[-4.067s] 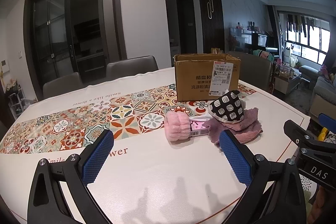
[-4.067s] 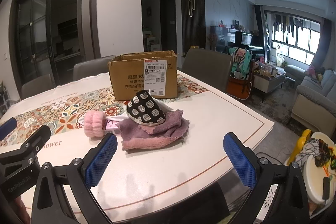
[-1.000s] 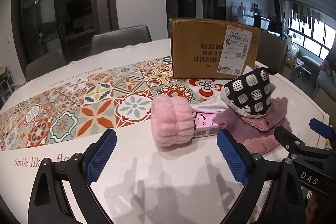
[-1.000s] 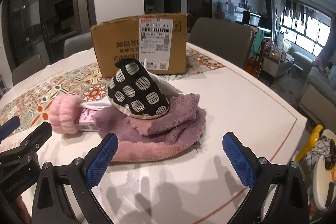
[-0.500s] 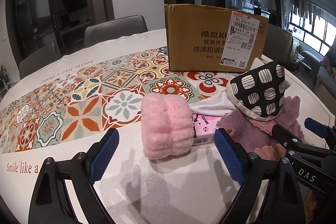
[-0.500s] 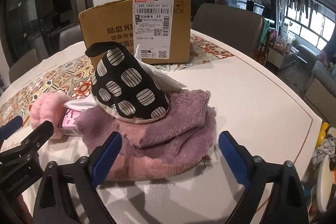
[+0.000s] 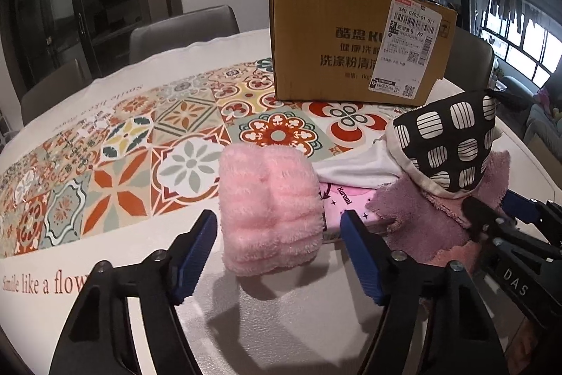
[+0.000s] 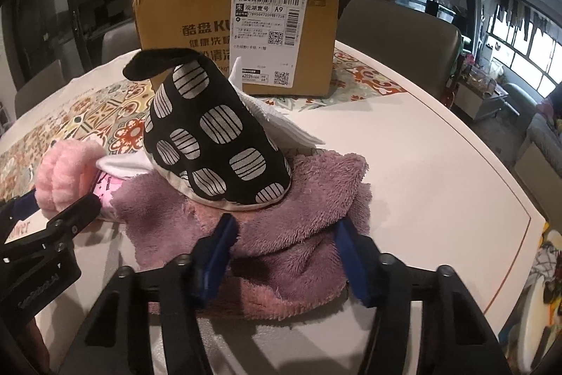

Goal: Organize soft objects
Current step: 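Grasp the pink headband with the left tool while the right tool grasps the mauve towel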

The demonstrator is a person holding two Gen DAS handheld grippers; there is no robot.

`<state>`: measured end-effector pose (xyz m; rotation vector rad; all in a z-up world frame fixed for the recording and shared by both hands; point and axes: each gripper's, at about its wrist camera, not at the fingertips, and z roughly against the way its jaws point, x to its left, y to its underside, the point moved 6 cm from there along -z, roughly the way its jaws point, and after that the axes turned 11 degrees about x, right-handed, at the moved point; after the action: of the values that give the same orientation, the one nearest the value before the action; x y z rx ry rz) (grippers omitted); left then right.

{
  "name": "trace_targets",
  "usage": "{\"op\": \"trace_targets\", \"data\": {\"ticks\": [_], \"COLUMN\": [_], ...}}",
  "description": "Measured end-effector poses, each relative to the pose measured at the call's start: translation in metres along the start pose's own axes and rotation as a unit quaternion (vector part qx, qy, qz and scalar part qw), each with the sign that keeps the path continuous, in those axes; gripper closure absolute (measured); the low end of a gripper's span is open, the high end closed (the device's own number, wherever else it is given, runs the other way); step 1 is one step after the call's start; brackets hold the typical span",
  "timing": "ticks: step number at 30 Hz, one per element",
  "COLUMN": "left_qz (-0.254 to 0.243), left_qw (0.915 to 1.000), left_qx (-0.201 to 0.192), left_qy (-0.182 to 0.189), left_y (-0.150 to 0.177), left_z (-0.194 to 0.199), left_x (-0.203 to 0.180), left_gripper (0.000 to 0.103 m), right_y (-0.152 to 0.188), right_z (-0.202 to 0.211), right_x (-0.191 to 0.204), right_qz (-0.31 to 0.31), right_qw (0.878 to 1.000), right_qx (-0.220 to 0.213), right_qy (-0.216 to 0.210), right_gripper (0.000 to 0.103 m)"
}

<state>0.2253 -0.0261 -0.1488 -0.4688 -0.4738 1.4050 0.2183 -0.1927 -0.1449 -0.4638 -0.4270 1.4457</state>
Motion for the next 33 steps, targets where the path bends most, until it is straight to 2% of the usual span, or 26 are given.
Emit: {"op": "trace_targets", "data": {"ticks": [1,3,6,13,26,33], "left_qz": [-0.003,-0.007,-0.013,-0.021,-0.031,-0.034], "left_qw": [1.0,1.0,0.9999,0.9995,0.9976,0.9956], "left_qx": [-0.001,-0.003,-0.005,-0.022,-0.057,-0.085], "left_qy": [-0.001,0.003,0.001,0.009,0.027,0.019], "left_y": [0.0,0.001,0.001,0.003,0.006,0.006], "left_z": [0.0,0.002,0.004,0.022,0.067,0.1], "left_x": [0.0,-0.002,-0.003,-0.004,-0.014,-0.012], "left_gripper": [0.042,0.056,0.063,0.066,0.067,0.067], "right_y": [0.0,-0.001,0.0,0.003,0.008,0.01], "right_z": [0.001,0.003,0.011,0.023,0.06,0.089], "right_x": [0.001,0.002,0.003,0.008,0.008,0.009], "right_qz": [0.003,0.01,0.014,0.023,0.019,0.018], "right_qw": [1.0,1.0,1.0,0.999,0.998,0.996], "right_qx": [-0.002,-0.006,-0.017,-0.024,-0.043,-0.066], "right_qy": [0.0,0.003,0.005,-0.006,-0.05,-0.065], "right_gripper": [0.062,0.075,0.086,0.091,0.092,0.092]}}
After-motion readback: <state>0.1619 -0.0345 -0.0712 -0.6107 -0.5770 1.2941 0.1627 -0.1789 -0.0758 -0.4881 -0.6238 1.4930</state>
